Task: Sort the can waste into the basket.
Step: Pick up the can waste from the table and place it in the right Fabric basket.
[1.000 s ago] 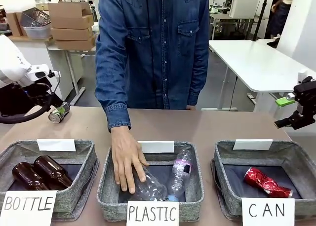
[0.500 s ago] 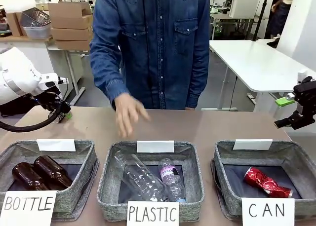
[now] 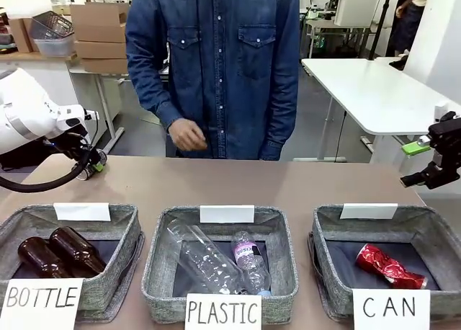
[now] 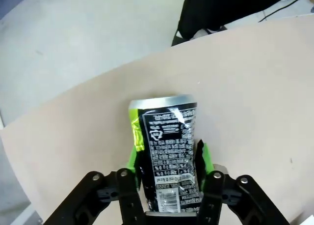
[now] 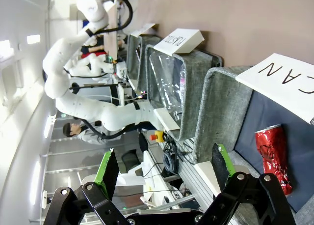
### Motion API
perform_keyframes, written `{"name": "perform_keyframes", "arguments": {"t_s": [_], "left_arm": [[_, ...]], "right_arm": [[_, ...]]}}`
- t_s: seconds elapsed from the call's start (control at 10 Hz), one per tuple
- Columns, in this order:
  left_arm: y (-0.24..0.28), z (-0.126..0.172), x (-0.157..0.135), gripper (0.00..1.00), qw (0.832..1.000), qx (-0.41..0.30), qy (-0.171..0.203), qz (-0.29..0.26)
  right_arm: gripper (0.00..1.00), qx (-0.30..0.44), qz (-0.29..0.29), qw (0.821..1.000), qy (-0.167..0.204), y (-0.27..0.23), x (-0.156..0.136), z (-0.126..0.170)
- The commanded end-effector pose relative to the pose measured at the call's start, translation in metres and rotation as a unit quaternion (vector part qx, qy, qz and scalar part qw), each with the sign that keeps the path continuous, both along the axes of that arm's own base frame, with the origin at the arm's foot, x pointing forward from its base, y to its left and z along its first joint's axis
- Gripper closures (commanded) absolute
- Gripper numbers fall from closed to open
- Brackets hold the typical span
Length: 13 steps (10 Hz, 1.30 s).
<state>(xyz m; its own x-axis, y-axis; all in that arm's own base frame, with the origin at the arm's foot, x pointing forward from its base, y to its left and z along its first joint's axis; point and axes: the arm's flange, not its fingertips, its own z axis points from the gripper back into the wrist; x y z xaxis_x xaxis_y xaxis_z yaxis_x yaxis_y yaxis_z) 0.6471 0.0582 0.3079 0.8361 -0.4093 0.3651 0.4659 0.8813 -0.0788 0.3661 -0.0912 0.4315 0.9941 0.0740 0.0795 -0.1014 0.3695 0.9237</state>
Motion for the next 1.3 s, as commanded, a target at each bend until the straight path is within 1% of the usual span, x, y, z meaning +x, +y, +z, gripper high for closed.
{"name": "perform_keyframes", "arguments": {"t_s": [0.0,0.1,0.2,0.6,0.7,0.8,0.9,1.0,1.1,1.2], "left_arm": [[-0.002,-0.003,-0.01,0.88,1.0,0.007,0.002,-0.004],[-0.002,-0.002,-0.011,0.98,1.0,0.006,0.001,-0.004],[-0.001,0.001,-0.012,1.0,1.0,0.002,-0.002,-0.004],[0.007,0.013,-0.022,1.0,1.0,-0.026,-0.008,0.014],[0.012,0.033,-0.036,1.0,0.999,-0.037,-0.014,0.014],[0.019,0.069,-0.063,1.0,0.998,-0.061,-0.021,0.008],[0.026,0.114,-0.11,1.0,0.992,-0.112,-0.034,-0.037],[0.034,0.155,-0.166,1.0,0.982,-0.151,-0.055,-0.098],[0.042,0.186,-0.227,1.0,0.966,-0.18,-0.061,-0.173],[0.042,0.196,-0.269,1.0,0.952,-0.195,-0.061,-0.226]], "right_arm": [[0.0,-0.002,-0.004,1.0,-0.007,0.001,0.0,0.001],[0.0,-0.002,-0.004,1.0,-0.007,0.001,0.0,0.001],[0.0,-0.002,-0.004,1.0,-0.007,0.001,0.0,0.001],[0.0,-0.002,-0.004,1.0,-0.007,0.001,0.0,0.001],[0.0,-0.002,-0.004,1.0,-0.007,0.001,0.0,0.001],[0.0,-0.002,-0.004,1.0,-0.007,0.001,0.0,0.001],[0.0,-0.002,-0.004,1.0,-0.007,0.001,0.0,0.001],[0.0,-0.002,-0.004,1.0,-0.007,0.001,0.0,0.001],[0.0,-0.002,-0.004,1.0,-0.007,0.001,0.0,0.001],[0.0,-0.002,-0.004,1.0,-0.007,0.001,0.0,0.001]]}}
